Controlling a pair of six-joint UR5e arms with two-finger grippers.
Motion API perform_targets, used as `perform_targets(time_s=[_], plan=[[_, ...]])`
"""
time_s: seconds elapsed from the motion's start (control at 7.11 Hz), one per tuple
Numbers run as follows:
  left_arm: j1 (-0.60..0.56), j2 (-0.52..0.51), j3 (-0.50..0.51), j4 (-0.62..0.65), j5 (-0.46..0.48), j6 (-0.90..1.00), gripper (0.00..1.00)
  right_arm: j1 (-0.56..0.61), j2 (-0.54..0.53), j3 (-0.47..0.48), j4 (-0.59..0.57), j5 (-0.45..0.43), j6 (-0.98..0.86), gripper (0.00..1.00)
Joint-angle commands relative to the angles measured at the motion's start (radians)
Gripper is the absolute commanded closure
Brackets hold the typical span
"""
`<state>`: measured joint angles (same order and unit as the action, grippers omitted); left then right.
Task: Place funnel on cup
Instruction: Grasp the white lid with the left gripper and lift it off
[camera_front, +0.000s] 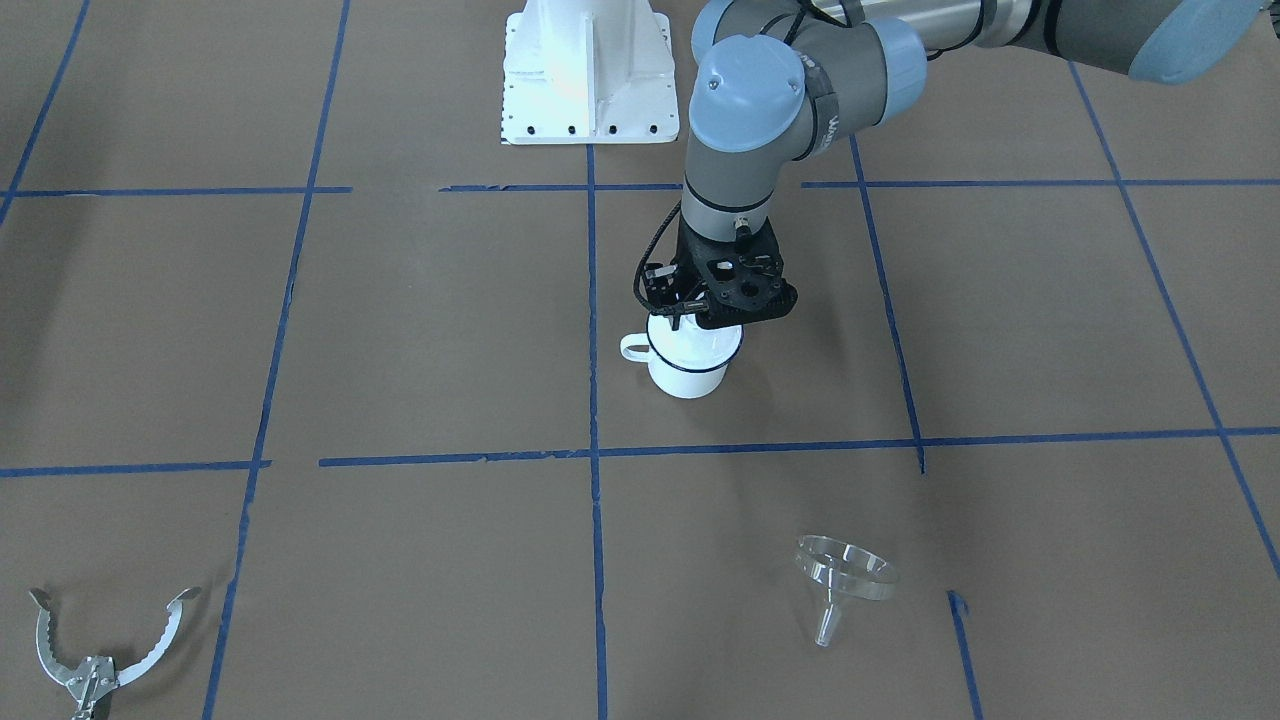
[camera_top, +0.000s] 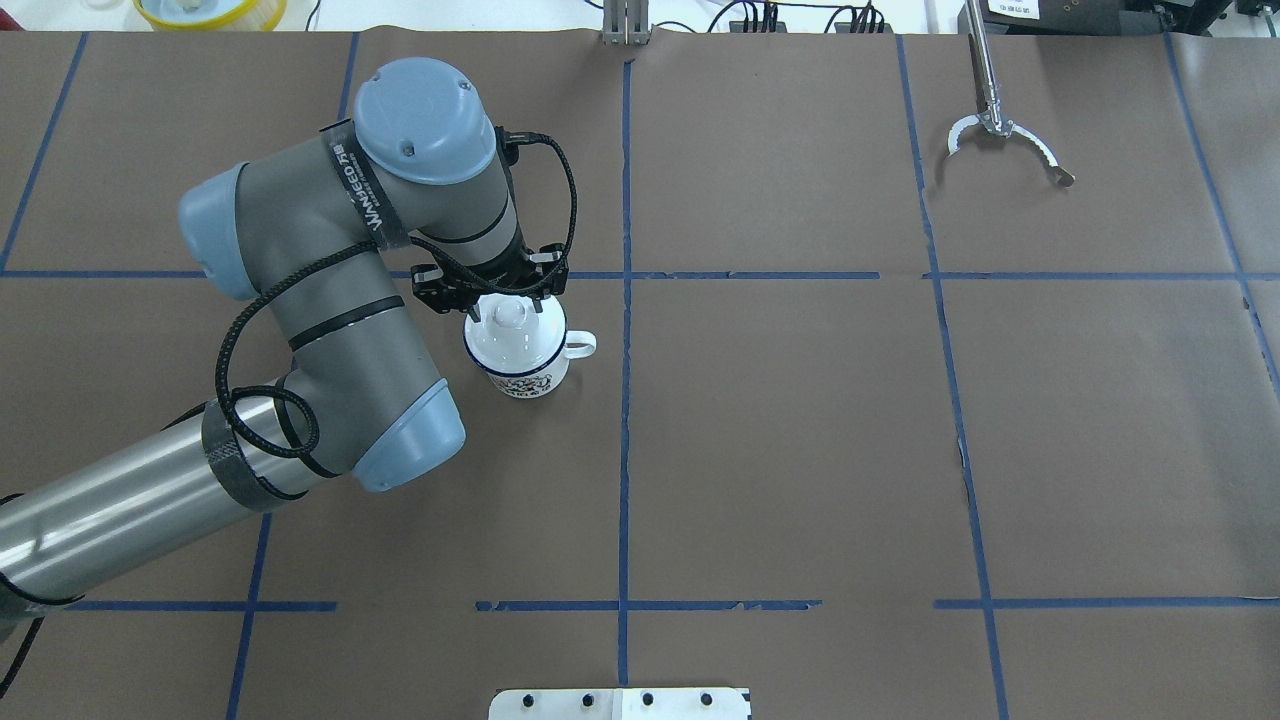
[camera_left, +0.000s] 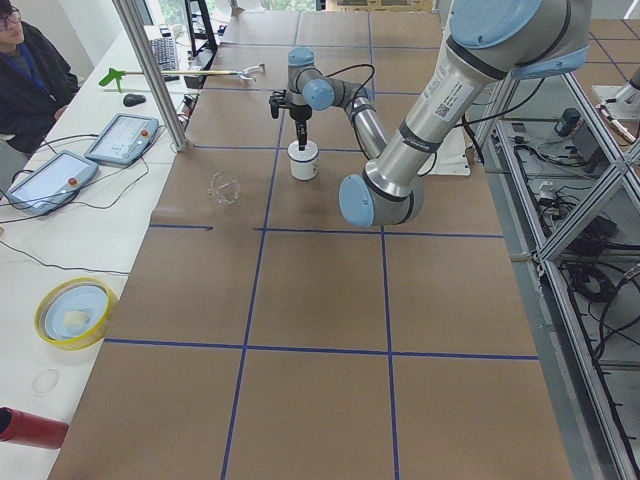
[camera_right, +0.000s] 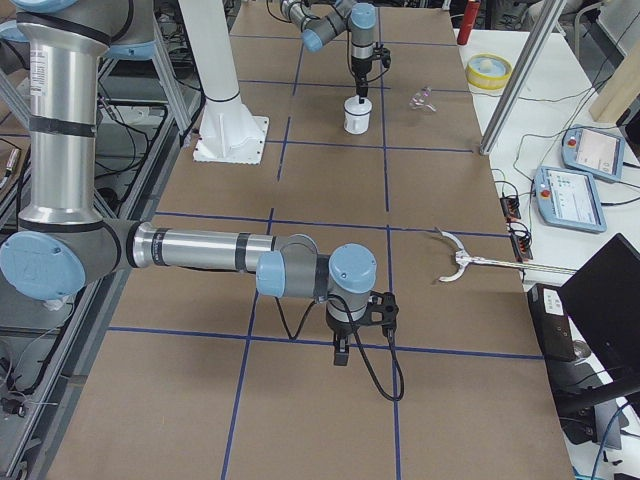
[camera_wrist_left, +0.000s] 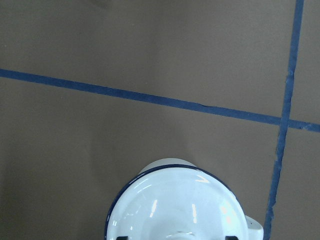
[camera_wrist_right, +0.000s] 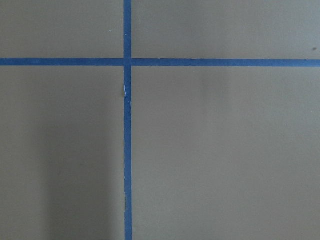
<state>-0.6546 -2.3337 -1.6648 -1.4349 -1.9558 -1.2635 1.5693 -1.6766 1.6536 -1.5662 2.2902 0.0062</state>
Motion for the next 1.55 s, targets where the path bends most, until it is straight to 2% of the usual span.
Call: perform_targets(time_s=[0.0, 0.14, 0.42, 0.7, 0.99, 1.41], plan=[[0.000, -0.001, -0.003, 0.001, 0.000, -0.001, 0.48, 0.000, 0.000, 0.000, 0.000, 0.000, 0.000, 0.00], [0.000, -0.001, -0.003, 0.001, 0.000, -0.001, 0.62, 0.000, 0.000, 0.000, 0.000, 0.000, 0.000, 0.00], [0.000, -0.004, -0.010, 0.002, 0.002, -0.001, 1.00, 0.000, 0.000, 0.000, 0.000, 0.000, 0.000, 0.00], [0.000, -0.001, -0.053, 0.016, 0.000, -0.001, 1.00, 0.000, 0.000, 0.000, 0.000, 0.000, 0.000, 0.00], [-0.035, 0.022, -0.178, 0.100, 0.000, 0.066, 1.00, 0.000, 0.000, 0.000, 0.000, 0.000, 0.000, 0.00], [-0.048, 0.258, -0.419, 0.099, 0.002, 0.214, 1.00, 0.000, 0.000, 0.000, 0.000, 0.000, 0.000, 0.00]])
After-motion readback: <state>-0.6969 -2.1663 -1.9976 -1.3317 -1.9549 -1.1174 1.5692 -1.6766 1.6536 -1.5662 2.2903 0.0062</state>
